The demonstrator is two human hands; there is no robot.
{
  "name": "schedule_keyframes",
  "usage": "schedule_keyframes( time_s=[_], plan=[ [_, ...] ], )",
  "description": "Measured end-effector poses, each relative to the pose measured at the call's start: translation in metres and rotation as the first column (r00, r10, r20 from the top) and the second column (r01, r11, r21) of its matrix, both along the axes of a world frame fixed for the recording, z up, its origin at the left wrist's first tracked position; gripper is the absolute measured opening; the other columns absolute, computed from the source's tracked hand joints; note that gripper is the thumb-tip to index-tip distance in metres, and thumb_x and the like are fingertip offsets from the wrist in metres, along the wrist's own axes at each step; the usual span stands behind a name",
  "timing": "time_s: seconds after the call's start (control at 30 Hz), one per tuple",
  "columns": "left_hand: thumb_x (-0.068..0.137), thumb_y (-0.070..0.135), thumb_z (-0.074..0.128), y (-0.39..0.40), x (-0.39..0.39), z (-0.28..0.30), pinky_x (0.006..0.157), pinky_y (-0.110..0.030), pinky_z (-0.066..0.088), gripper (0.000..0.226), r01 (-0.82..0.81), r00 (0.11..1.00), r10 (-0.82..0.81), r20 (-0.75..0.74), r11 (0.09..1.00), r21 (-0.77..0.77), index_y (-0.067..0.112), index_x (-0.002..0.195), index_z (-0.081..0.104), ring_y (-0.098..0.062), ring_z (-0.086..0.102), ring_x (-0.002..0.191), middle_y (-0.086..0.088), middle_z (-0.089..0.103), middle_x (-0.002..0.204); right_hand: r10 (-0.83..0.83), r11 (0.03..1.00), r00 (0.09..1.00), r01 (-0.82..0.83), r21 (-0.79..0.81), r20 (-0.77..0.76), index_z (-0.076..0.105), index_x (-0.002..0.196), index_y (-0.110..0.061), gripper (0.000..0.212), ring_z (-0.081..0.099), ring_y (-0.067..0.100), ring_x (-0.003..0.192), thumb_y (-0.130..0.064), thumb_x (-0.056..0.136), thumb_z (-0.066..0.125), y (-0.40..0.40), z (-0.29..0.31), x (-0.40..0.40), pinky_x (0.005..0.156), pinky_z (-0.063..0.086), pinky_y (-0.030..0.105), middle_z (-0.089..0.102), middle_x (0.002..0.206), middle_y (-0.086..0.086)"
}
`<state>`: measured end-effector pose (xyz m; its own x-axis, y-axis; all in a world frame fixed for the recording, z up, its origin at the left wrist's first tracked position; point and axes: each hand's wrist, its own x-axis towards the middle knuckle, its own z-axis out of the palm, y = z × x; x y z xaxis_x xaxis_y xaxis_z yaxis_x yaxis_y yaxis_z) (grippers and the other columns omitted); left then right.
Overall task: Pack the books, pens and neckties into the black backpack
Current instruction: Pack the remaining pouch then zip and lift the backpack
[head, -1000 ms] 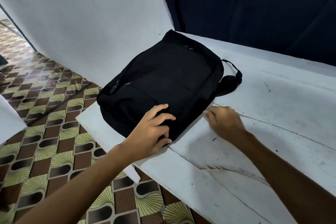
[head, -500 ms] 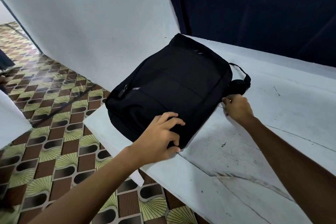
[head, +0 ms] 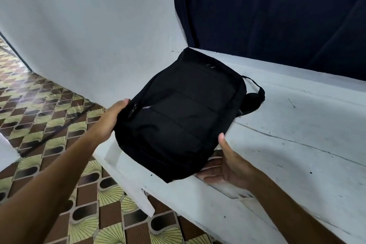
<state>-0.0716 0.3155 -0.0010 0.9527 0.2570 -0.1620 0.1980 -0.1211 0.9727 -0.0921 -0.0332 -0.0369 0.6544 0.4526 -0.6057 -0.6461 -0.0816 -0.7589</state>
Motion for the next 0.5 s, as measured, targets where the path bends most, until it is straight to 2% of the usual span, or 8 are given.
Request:
schedule_keyframes(
  time_s=[0.03, 0.1, 0.17, 0.23, 0.3, 0.4, 0.5],
  plan=[
    [0.097, 0.05, 0.047, 0.003, 0.002, -0.004, 0.113, -0.04, 0.036, 0.041, 0.021, 0.999, -0.023, -0.034, 0.997, -0.078, 0.024, 0.123, 0.064, -0.015, 0.06, 0.117, 0.002, 0.067, 0.124, -0.03, 0.999, 0.999, 0.03, 0.016, 0.017, 0.057, 0.12, -0.001, 0.092, 0.071, 0.037, 0.096, -0.077, 0.069, 0.043, 0.004, 0.001, -0.003, 0.076, 0.059, 0.042, 0.07, 0.108, 0.023],
    [0.093, 0.06, 0.047, 0.002, 0.003, -0.004, 0.114, -0.04, 0.035, 0.053, 0.008, 0.999, -0.017, -0.051, 0.985, -0.172, 0.023, 0.13, 0.061, -0.017, 0.058, 0.123, 0.002, 0.064, 0.13, -0.109, 0.994, 0.991, 0.107, 0.032, 0.076, 0.062, 0.114, -0.008, 0.079, 0.071, 0.036, 0.095, -0.072, 0.07, 0.049, 0.01, 0.002, -0.007, 0.081, 0.059, 0.045, 0.07, 0.109, 0.019],
    [0.094, 0.061, 0.044, -0.008, -0.003, 0.003, 0.106, -0.037, 0.042, 0.052, -0.012, 0.998, -0.001, -0.058, 0.975, -0.22, 0.023, 0.122, 0.067, -0.018, 0.061, 0.118, -0.002, 0.065, 0.129, -0.162, 0.987, 0.979, 0.16, 0.026, 0.125, 0.065, 0.109, -0.015, 0.071, 0.07, 0.033, 0.1, -0.073, 0.071, 0.051, 0.013, 0.002, -0.007, 0.088, 0.057, 0.047, 0.071, 0.111, 0.011],
    [0.095, 0.059, 0.039, -0.021, -0.01, 0.009, 0.094, -0.034, 0.047, 0.051, 0.025, 0.998, -0.038, -0.048, 0.969, -0.246, 0.024, 0.108, 0.074, -0.016, 0.067, 0.107, -0.003, 0.07, 0.121, -0.179, 0.984, 0.974, 0.18, 0.005, 0.141, 0.063, 0.111, -0.02, 0.072, 0.067, 0.027, 0.106, -0.076, 0.068, 0.05, 0.012, 0.004, -0.007, 0.094, 0.054, 0.046, 0.07, 0.113, 0.004],
    [0.095, 0.06, 0.035, -0.032, -0.02, 0.012, 0.094, -0.033, 0.046, 0.056, 0.069, 0.996, -0.083, -0.041, 0.962, -0.265, 0.023, 0.104, 0.076, -0.015, 0.068, 0.105, -0.002, 0.072, 0.114, -0.227, 0.974, 0.964, 0.228, 0.007, 0.139, 0.057, 0.123, -0.021, 0.079, 0.064, 0.025, 0.109, -0.078, 0.068, 0.048, 0.008, 0.005, -0.007, 0.096, 0.052, 0.046, 0.067, 0.116, -0.001],
    [0.094, 0.064, 0.029, -0.048, -0.039, 0.008, 0.101, -0.038, 0.042, 0.065, 0.156, 0.981, -0.182, -0.063, 0.944, -0.292, 0.019, 0.122, 0.065, -0.018, 0.062, 0.117, -0.002, 0.069, 0.123, -0.34, 0.938, 0.927, 0.347, -0.017, 0.155, 0.047, 0.141, -0.02, 0.105, 0.06, 0.023, 0.112, -0.086, 0.058, 0.051, -0.014, 0.006, -0.003, 0.098, 0.049, 0.049, 0.063, 0.119, -0.003],
    [0.093, 0.067, 0.027, -0.064, -0.056, -0.003, 0.093, -0.042, 0.048, 0.066, 0.298, 0.947, -0.317, -0.054, 0.927, -0.227, 0.023, 0.131, 0.059, -0.015, 0.061, 0.117, 0.0, 0.067, 0.125, -0.428, 0.894, 0.89, 0.443, -0.073, 0.158, 0.045, 0.144, -0.02, 0.127, 0.058, 0.027, 0.117, -0.094, 0.042, 0.054, -0.044, 0.008, 0.003, 0.101, 0.047, 0.051, 0.061, 0.131, 0.001]
  ],
)
